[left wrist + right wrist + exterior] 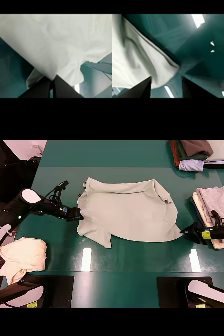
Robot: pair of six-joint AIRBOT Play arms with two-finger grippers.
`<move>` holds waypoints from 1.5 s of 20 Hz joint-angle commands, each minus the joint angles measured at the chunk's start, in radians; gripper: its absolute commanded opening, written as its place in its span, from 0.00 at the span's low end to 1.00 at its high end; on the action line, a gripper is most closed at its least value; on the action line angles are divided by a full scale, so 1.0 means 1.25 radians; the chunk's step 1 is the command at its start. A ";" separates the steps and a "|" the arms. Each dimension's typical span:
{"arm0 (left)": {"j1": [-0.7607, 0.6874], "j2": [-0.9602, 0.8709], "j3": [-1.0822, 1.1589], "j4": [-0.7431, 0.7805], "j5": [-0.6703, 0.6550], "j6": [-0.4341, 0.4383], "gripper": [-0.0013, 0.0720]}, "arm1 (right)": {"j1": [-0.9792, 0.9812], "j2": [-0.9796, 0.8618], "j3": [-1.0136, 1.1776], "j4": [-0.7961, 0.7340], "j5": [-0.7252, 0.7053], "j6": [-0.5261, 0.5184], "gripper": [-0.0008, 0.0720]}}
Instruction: Fold the shirts.
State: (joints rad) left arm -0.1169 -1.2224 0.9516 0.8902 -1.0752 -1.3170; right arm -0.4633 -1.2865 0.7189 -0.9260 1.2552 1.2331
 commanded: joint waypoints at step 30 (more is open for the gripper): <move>-0.001 0.256 0.974 0.230 0.044 -0.099 0.05 | 0.085 0.279 1.104 0.005 0.030 0.154 0.03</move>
State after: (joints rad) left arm -0.1177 -0.8925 2.1746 1.1999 -0.9680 -1.4410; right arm -0.3569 -0.8661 1.9736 -0.8497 1.1439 1.3540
